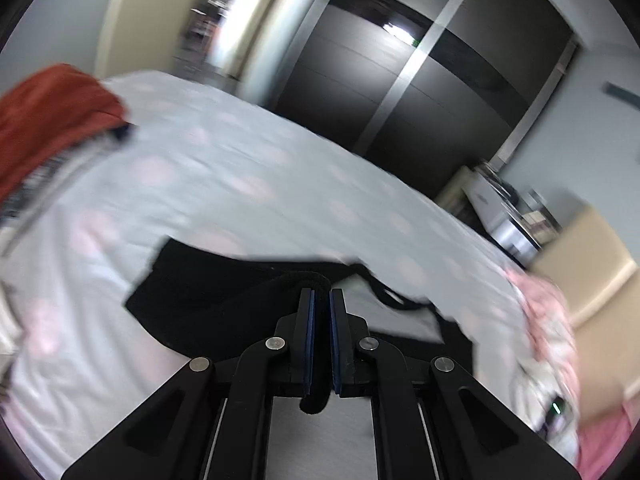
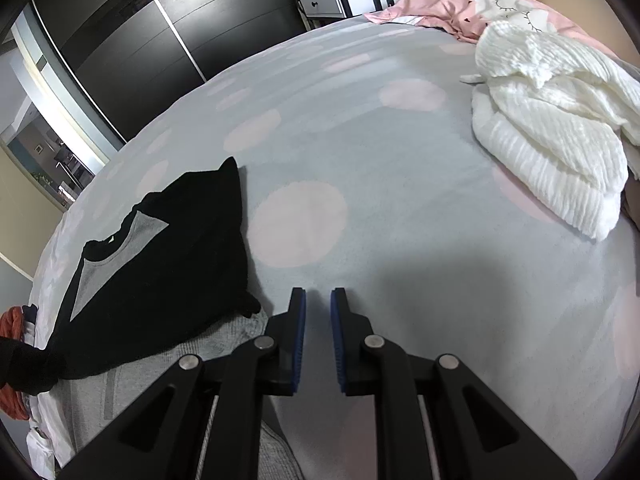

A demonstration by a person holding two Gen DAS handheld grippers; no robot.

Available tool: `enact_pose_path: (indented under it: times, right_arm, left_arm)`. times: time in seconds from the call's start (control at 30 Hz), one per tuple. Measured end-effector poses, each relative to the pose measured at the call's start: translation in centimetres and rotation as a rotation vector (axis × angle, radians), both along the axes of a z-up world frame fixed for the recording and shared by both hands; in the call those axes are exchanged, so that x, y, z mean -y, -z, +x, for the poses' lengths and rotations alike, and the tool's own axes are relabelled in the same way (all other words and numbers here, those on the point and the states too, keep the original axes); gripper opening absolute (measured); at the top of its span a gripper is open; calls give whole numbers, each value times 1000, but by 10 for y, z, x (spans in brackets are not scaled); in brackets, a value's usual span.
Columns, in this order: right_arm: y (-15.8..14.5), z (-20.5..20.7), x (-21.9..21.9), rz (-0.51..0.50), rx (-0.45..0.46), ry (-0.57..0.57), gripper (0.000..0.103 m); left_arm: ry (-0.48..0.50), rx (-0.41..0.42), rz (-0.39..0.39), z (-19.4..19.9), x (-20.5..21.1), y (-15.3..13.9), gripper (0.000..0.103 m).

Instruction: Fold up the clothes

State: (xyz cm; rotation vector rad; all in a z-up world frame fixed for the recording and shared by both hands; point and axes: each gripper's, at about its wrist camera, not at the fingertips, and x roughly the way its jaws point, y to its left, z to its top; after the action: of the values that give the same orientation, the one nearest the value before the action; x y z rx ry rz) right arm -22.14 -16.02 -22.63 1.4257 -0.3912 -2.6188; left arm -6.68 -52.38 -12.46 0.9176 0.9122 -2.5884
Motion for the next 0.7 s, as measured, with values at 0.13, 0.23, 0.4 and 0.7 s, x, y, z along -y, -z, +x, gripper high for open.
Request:
enact_pose_path:
  times: [0.13,0.23,0.4,0.7]
  right_arm:
    - [-4,2,1,5,-7,10,14]
    - [-13,6,4,7,-36,3,14]
    - [-28,14,23,-39,-106,-102,14]
    - [-28,33,85,-131,-118,-446,14]
  left_arm:
    - [155,17,17,-25,-43,8,7]
    - [238,84,-9,-42,-73,30,7]
    - [304,242,-109,-57,-101,73,8]
    - [414,204,-93,-57,-111,72,12]
